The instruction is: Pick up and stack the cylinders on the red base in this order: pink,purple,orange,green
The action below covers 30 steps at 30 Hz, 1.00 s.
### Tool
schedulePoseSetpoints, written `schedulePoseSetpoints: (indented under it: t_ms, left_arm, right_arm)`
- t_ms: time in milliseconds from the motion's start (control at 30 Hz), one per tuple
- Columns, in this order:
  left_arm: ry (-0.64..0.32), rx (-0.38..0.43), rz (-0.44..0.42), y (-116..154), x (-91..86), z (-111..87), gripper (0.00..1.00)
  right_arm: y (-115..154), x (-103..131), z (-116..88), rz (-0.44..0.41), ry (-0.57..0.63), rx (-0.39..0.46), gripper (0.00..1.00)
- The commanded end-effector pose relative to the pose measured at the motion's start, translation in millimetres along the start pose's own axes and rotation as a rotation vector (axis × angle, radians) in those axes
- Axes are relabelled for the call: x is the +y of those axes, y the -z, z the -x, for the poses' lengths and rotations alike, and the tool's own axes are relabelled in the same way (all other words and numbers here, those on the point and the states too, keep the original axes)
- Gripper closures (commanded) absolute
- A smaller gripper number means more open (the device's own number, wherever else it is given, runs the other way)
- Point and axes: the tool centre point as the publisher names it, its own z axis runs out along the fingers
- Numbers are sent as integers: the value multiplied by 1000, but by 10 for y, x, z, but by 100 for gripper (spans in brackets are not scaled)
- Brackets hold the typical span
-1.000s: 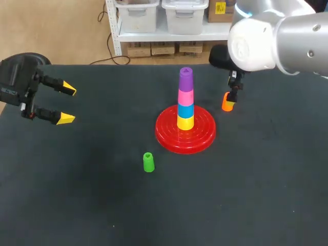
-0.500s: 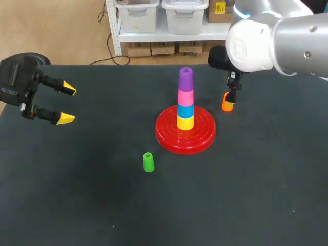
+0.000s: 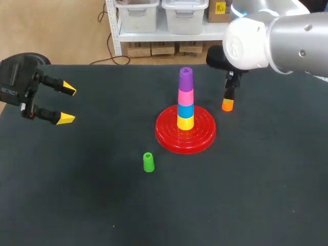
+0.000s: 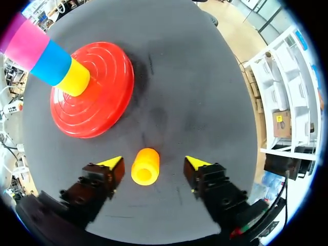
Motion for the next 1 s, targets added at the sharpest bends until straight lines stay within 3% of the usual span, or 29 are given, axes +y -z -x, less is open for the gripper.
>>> schedulePoseSetpoints:
  t_ms: [33, 633, 1000]
  left_arm:
    - [-3, -4, 2, 0, -2, -14, 0]
    - [-3, -4, 2, 0, -2, -14, 0]
    - [-3, -4, 2, 0, -2, -14, 0]
  right_arm:
    - [3, -14, 5, 7, 2, 1, 100]
    - [38, 18, 51, 21, 12, -20, 100]
    - [493, 97, 100, -48, 11, -21, 100]
